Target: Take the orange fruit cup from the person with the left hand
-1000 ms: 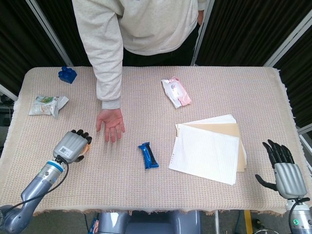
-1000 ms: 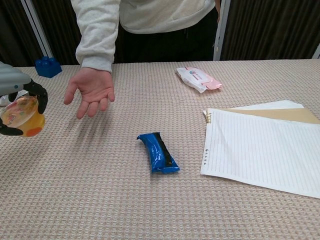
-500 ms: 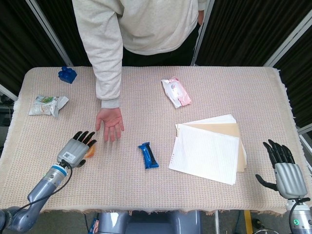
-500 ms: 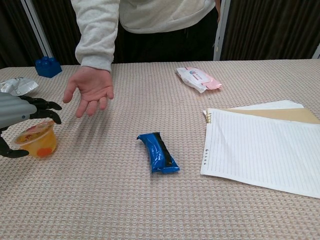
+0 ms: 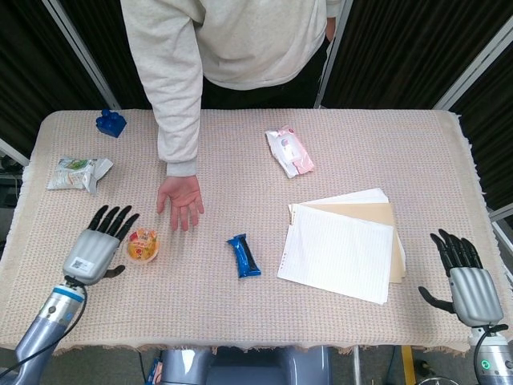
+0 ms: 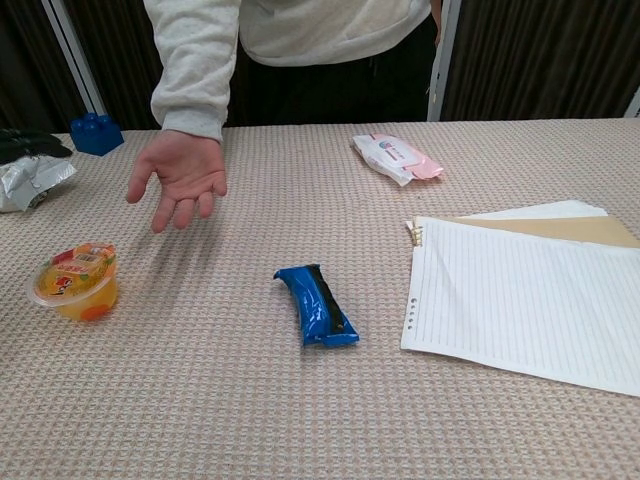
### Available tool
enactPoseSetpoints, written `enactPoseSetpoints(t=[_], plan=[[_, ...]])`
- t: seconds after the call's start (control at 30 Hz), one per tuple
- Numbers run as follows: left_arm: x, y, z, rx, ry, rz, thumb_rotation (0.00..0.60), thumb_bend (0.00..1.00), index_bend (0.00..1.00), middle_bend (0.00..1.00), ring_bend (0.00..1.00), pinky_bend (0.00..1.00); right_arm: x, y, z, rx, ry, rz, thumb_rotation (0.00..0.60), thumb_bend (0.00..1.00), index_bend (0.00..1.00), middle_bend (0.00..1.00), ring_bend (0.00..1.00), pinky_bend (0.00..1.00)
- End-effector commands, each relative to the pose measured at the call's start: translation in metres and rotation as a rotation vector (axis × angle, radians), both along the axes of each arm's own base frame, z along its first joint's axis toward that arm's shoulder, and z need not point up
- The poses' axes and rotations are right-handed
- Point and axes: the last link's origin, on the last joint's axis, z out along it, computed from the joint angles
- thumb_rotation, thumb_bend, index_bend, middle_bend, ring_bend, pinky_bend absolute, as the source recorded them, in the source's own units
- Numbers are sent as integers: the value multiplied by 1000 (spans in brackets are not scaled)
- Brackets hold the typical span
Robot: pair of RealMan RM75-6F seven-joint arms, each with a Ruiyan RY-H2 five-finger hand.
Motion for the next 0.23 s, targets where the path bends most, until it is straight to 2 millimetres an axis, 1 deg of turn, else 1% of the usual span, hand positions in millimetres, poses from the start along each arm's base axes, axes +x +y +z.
enactPoseSetpoints(t=[0.03,0.13,0.23], plan=[[-21,-29,30,155,-45,23,600,140,0,0,0,0,1,0,-1,2,8,8,600,140,47,0,0,0],[-31,-42,39,225,-35,26,600,133,0,0,0,0,2,-1,-2,0,9,8,600,139,47,0,0,0],[-42,-54,41,252,-54,56,600,132,0,0,0,0,1,-1,-2,-3,7,6,600,139,47,0,0,0]])
